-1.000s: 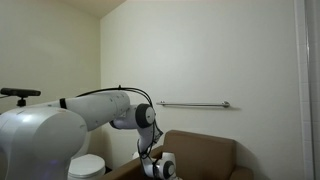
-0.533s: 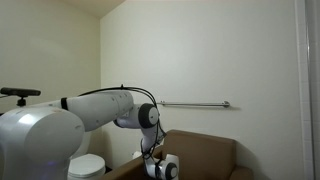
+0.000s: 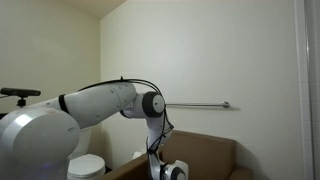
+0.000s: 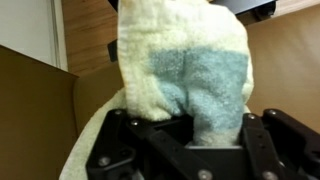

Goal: Use the towel to wipe the seat of the sofa.

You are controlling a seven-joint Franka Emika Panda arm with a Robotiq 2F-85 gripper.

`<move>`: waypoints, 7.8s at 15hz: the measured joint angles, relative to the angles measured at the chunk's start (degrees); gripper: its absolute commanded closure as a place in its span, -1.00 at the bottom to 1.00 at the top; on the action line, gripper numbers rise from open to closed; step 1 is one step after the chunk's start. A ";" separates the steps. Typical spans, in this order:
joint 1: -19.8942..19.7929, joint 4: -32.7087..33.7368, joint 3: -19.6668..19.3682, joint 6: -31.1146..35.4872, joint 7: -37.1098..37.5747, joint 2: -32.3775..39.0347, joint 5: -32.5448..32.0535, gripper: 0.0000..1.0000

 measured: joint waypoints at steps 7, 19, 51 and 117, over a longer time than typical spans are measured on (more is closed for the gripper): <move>0.86 1.64 1.53 0.10 0.00 -3.79 0.00 0.91; 13.48 8.59 -1.62 9.44 8.12 -5.38 0.31 0.91; 5.37 0.36 4.60 14.86 -4.97 -9.98 6.02 0.91; -6.99 14.74 9.73 -1.92 -11.28 7.58 8.63 0.89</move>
